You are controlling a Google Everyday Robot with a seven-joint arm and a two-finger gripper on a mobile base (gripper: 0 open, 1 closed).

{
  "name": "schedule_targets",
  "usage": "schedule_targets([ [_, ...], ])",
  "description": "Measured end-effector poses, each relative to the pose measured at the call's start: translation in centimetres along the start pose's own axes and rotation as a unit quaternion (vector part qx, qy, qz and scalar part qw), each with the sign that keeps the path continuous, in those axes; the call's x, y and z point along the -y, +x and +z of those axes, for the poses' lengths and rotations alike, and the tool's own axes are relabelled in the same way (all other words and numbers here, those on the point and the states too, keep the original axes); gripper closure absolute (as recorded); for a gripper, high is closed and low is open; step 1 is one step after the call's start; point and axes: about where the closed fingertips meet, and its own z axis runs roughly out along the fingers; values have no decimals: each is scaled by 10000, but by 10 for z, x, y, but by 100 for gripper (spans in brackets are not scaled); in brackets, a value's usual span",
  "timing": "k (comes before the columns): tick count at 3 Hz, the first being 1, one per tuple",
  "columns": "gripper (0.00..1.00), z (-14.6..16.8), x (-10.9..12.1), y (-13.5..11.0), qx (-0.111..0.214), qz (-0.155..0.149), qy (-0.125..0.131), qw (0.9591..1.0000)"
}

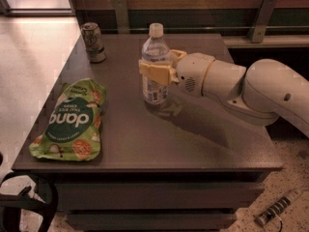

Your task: Move blue plastic bottle near green rice chip bag

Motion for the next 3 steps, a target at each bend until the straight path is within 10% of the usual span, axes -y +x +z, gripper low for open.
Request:
schedule_targets([
  [2,100,-1,-21,30,21,150,-440,9989],
  [3,83,-1,-22,28,23,152,-454,9989],
])
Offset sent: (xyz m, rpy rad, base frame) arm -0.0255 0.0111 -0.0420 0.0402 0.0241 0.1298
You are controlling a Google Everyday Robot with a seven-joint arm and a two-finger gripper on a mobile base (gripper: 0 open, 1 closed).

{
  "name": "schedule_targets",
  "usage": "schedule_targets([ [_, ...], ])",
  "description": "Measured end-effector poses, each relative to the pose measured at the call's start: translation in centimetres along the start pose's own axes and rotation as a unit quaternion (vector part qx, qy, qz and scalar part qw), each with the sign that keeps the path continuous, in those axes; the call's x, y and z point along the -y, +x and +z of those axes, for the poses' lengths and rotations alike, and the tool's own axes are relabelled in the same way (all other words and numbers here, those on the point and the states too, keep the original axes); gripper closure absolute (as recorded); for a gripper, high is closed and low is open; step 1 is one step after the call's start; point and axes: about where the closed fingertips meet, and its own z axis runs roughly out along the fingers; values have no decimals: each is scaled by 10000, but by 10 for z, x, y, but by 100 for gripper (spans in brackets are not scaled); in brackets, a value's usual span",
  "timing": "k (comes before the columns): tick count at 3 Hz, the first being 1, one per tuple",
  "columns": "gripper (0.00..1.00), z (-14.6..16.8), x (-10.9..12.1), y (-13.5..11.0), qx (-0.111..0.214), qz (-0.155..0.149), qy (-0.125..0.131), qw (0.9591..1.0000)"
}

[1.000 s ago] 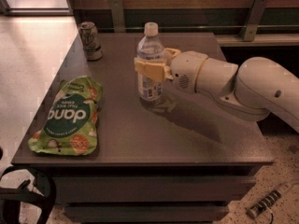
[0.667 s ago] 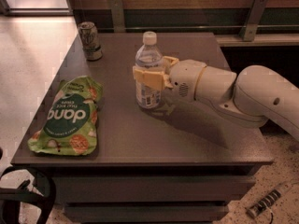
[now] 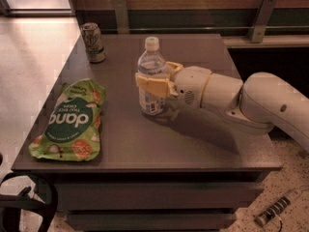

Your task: Move blue plastic bottle near green rice chip bag

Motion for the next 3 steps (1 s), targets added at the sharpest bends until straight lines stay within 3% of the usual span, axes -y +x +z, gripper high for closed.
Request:
schedule_targets([
  [3,1,0,0,-1,0,-1,-2,10000],
])
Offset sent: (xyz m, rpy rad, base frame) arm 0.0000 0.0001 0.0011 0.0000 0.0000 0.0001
